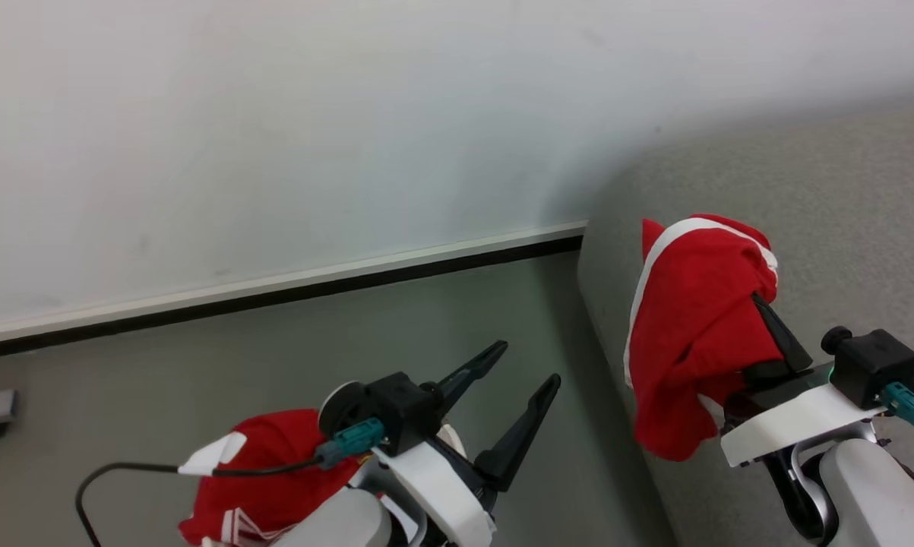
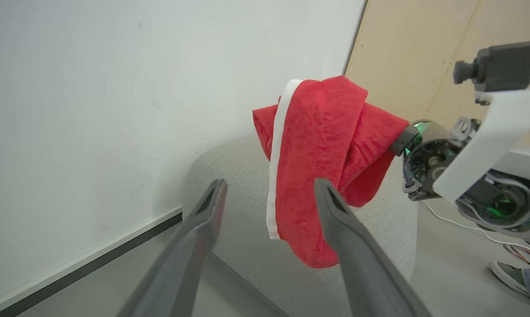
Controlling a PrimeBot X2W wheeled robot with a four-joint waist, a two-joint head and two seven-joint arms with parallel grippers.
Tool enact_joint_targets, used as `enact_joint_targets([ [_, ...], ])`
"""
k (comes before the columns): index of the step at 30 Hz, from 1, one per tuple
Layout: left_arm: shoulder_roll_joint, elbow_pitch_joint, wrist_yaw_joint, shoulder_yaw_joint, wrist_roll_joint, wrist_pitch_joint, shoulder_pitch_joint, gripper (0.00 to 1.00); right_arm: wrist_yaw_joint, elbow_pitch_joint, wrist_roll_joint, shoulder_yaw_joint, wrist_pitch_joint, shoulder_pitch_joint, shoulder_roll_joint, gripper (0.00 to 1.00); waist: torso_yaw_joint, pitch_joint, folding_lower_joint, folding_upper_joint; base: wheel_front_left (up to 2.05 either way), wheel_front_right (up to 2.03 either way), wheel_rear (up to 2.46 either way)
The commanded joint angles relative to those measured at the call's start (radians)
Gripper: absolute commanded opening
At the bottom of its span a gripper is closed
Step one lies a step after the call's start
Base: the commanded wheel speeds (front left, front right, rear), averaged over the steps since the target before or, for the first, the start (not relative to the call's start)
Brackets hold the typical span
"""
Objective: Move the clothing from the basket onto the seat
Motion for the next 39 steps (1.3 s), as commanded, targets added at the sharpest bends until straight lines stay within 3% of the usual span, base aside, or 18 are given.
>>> enact_joint_targets([
  [1,0.005,0.004,-0.002,0.0,0.023,-0.007,-0.011,1.0,-0.002,-0.011,-0.001,-0.006,0.0,0.009,0.0,0.0,-0.047,0.022,-0.0001,-0.0001,0.0,0.0,0.0],
  [10,0.022,0.031,-0.001,-0.017,0.057,-0.018,-0.039,1.0,-0.002,-0.061,-0.021,-0.059,0.0,0.049,0.012,0.0,-0.159,0.046,-0.0001,-0.0001,0.0,0.0,0.0],
  [19,0.029,0.051,0.0,-0.028,0.075,-0.028,-0.056,1.0,-0.002,-0.103,-0.017,-0.101,0.0,0.071,0.016,0.0,-0.195,0.075,-0.0001,-0.0001,0.0,0.0,0.0],
  [27,0.041,0.025,0.011,-0.042,0.105,-0.014,-0.096,1.0,-0.002,-0.117,0.009,-0.142,0.0,0.014,-0.012,0.0,-0.179,0.141,-0.0001,-0.0001,0.0,0.0,0.0],
  [39,0.075,-0.046,-0.001,-0.053,0.165,0.025,-0.209,1.0,-0.002,-0.046,0.094,-0.295,0.0,-0.191,-0.141,0.0,-0.071,0.357,-0.0001,-0.0001,0.0,0.0,0.0],
])
